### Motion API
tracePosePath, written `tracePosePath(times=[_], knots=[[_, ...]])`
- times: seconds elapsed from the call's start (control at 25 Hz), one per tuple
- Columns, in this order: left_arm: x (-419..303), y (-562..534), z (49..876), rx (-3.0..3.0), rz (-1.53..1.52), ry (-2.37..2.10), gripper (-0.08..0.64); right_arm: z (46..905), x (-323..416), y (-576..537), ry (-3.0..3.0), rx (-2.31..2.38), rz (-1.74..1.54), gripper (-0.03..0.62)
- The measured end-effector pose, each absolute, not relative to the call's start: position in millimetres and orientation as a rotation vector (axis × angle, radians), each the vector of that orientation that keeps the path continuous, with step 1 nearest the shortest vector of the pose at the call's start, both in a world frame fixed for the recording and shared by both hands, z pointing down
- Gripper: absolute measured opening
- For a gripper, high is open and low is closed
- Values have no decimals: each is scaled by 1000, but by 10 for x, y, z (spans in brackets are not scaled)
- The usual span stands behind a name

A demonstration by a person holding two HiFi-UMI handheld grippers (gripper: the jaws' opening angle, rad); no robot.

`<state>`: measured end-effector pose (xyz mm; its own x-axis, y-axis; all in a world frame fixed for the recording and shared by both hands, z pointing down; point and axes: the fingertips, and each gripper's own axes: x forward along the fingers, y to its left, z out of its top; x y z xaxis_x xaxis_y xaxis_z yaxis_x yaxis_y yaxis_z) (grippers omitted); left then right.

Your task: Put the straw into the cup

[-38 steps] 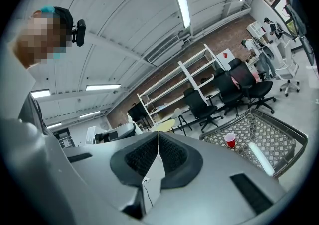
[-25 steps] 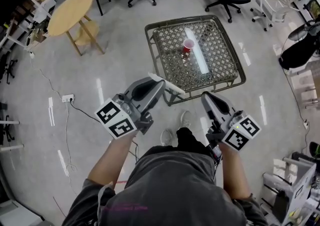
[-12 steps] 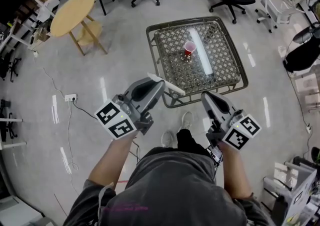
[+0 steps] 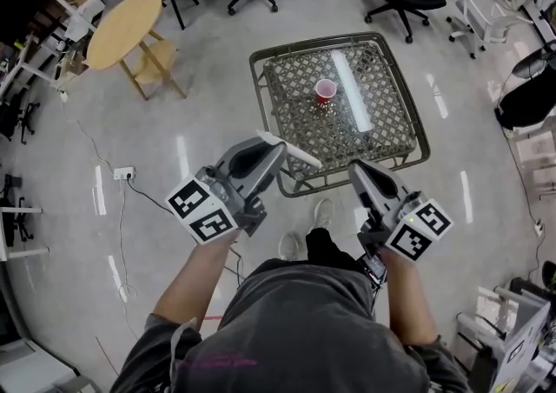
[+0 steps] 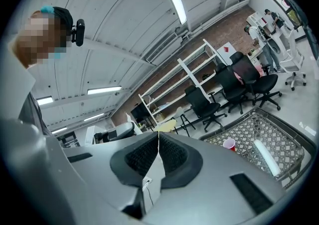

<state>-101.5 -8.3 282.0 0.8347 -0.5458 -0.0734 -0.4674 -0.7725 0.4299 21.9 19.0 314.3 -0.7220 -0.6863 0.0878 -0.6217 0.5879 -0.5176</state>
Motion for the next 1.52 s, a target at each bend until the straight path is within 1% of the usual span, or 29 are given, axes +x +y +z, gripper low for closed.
tracePosePath(times=[0.44, 0.76, 1.52], knots=[[-939, -194, 2971, 2612, -258, -773, 41, 3307, 293, 56, 2694, -1090, -821, 15], [-581, -625, 2989, 2584, -229, -809, 41, 3324, 654, -403, 2689, -1057, -861, 14], [-175, -1217, 2919, 2560, -213, -948, 41, 3354, 1062, -1099, 2729, -905, -912, 14]])
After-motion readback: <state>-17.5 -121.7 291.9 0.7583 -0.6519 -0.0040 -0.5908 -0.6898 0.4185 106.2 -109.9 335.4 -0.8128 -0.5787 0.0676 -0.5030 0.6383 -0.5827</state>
